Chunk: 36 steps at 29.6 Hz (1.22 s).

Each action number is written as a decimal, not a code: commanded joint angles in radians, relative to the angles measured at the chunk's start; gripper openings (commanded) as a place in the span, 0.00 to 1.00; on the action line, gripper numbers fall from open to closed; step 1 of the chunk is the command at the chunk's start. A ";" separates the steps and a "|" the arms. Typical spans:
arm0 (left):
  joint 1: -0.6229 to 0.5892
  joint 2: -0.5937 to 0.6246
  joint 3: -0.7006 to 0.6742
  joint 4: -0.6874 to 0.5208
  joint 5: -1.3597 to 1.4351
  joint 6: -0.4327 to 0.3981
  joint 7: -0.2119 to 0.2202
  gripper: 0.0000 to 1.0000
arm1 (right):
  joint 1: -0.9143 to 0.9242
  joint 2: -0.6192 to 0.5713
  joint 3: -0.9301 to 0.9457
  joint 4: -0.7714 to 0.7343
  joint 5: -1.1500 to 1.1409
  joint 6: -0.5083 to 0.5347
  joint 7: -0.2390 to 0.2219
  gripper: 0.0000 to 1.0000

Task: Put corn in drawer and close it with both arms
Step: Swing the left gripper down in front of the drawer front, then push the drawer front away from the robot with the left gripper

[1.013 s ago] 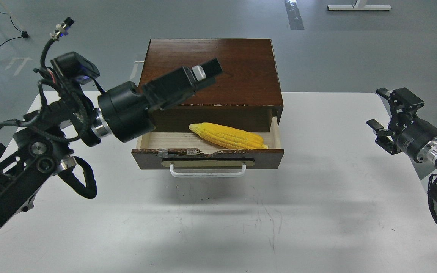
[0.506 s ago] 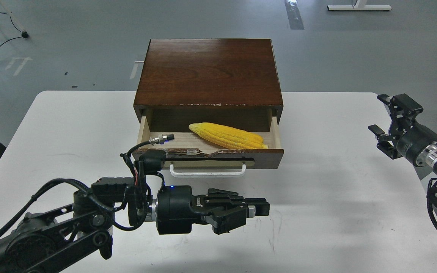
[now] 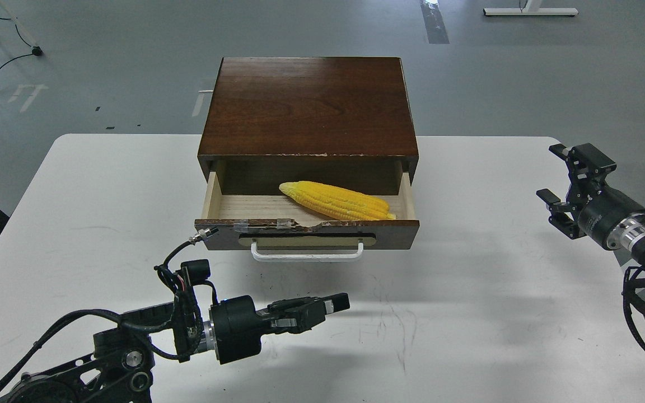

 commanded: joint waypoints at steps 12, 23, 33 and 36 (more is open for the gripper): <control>0.020 0.000 -0.065 0.021 -0.077 0.000 0.016 0.00 | -0.002 0.010 0.002 -0.005 0.000 0.000 0.000 0.98; 0.020 -0.005 -0.091 0.028 -0.081 0.001 0.016 0.00 | -0.007 0.014 0.002 -0.005 0.000 -0.002 0.000 0.98; 0.018 -0.020 -0.103 0.031 -0.120 0.021 0.021 0.00 | -0.007 0.025 0.002 -0.008 0.000 -0.002 0.000 0.98; 0.018 -0.022 -0.105 0.034 -0.118 0.027 0.027 0.00 | -0.007 0.025 0.001 -0.009 0.000 -0.002 0.000 0.98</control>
